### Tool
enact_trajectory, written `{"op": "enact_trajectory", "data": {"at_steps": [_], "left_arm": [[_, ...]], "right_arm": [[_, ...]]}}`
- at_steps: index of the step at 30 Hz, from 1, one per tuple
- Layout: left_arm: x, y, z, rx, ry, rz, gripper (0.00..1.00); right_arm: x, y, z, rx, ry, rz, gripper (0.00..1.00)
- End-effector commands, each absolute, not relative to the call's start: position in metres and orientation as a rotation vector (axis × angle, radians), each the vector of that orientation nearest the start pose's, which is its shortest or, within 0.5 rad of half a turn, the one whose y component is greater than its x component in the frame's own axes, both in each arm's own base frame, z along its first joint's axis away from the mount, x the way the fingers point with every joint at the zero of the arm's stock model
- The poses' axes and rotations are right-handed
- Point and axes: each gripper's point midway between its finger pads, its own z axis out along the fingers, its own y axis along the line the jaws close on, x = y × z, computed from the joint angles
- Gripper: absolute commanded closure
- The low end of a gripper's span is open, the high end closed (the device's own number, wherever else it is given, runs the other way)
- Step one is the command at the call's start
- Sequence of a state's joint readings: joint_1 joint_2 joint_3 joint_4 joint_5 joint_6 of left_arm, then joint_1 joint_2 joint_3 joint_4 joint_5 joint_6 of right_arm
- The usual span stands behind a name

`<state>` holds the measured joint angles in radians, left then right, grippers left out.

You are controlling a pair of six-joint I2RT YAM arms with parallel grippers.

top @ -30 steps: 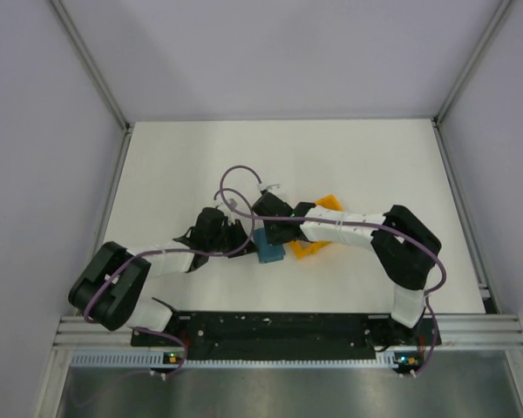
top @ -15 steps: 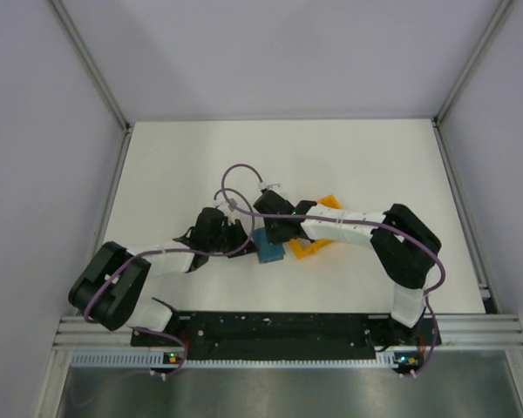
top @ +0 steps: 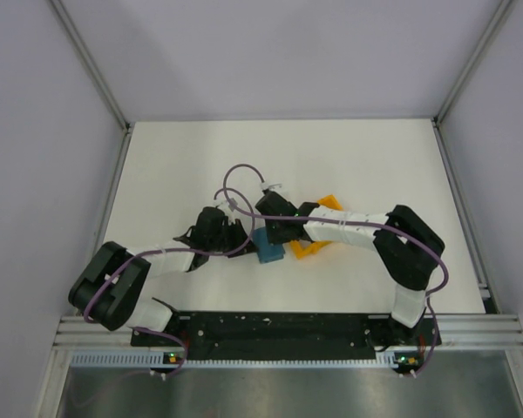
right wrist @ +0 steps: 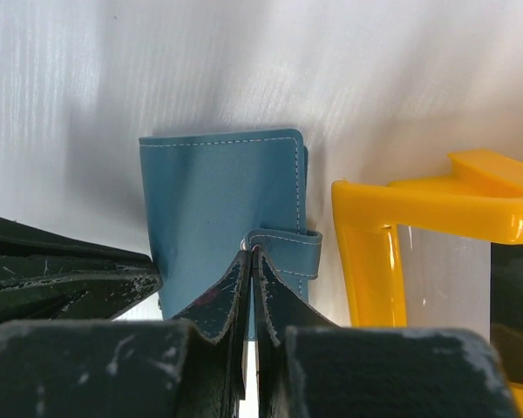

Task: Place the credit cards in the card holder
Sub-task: Close the card holder at the center of the board.

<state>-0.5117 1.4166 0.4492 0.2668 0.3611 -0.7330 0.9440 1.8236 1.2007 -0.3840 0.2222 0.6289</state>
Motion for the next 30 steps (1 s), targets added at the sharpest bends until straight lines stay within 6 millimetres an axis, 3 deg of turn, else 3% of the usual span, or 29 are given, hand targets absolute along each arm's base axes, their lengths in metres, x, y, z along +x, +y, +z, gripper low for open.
{"op": "enact_trajectory", "data": {"at_steps": [1, 14, 21, 30], "left_arm": [[0.251, -0.24, 0.048, -0.038, 2.396, -1.019, 0.87], [0.252, -0.241, 0.048, -0.027, 2.398, -1.02, 0.87], [0.25, -0.242, 0.047, -0.021, 2.404, -1.029, 0.87], [0.249, -0.243, 0.047, -0.014, 2.398, -1.043, 0.87]], "right_arm": [[0.265, 0.344, 0.069, -0.313, 2.498, 0.414, 1.0], [0.261, 0.358, 0.065, -0.41, 2.522, 0.479, 1.0], [0.27, 0.351, 0.061, -0.396, 2.519, 0.406, 0.96], [0.269, 0.356, 0.051, -0.371, 2.552, 0.43, 1.0]]}}
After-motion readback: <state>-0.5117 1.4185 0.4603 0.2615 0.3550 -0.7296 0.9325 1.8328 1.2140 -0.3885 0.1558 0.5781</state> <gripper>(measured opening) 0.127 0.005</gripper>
